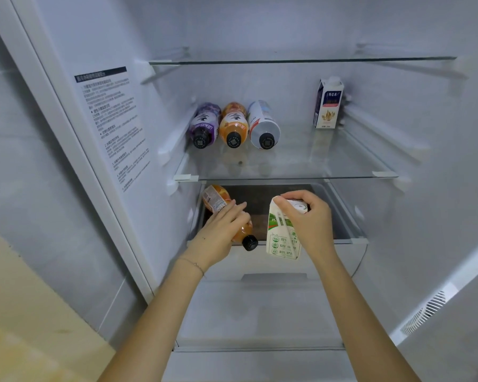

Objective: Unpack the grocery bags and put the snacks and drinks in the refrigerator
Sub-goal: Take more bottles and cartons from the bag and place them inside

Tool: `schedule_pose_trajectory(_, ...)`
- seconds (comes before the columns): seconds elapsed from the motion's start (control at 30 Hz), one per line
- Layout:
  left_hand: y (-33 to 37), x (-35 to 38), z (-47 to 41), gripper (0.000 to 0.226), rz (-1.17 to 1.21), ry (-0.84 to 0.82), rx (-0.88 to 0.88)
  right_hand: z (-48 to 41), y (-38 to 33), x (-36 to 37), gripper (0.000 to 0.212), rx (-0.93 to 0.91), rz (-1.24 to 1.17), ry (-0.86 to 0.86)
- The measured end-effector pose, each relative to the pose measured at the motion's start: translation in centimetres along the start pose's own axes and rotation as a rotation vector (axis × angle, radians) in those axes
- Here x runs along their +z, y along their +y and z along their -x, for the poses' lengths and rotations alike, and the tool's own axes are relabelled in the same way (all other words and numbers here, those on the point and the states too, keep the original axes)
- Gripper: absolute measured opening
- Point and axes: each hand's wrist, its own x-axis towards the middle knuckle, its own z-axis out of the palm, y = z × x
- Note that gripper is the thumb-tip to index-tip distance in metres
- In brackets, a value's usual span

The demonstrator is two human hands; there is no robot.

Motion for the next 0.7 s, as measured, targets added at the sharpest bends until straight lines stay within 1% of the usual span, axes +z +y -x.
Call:
schedule_pose_trajectory(0.13, 0.6, -1.2, 0.4, 0.060, 0.031, -0.068, -0.078, 0.0, 0.3, 0.0, 0.013, 0.019, 0.008, 0.004)
schedule_pose_trajectory(0.23, 1.3, -1.8, 0.7, 0.081, 0.058, -0.121, -0.160, -0.1, 0.4, 0.1, 0.012, 0.022, 0.013, 0.008)
schedule_pose_trajectory(0.27, 1.5, -1.7, 0.7, 0.084, 0.057, -0.103, -0.181, -0.2, 0.4, 0.2, 0.013, 0.024, 0.009, 0.010)
schedule_pose_trajectory(0.37, 1.7, -0.9, 0.5, 0.075, 0.056, 0.037, -0.201, -0.2, 0.4, 0.4, 0.014, 0.025, -0.002, 0.008)
schedule_pose_trajectory(0.4, 1.4, -0.7, 0.4, 0.073, 0.086, 0.056, -0.202, -0.2, 0.4, 0.4, 0.013, 0.021, -0.004, 0.004)
schedule_pose_trajectory(0.53, 0.5, -0.8, 0.4, 0.072, 0.219, 0.018, -0.220, -0.3, 0.4, 0.6, 0.014, 0.022, 0.000, 0.000)
schedule_pose_trajectory(0.7, 1.0, -1.5, -0.2, 0.068, 0.310, -0.002, -0.220, -0.7, 0.4, 0.7, 0.013, 0.033, 0.016, 0.006)
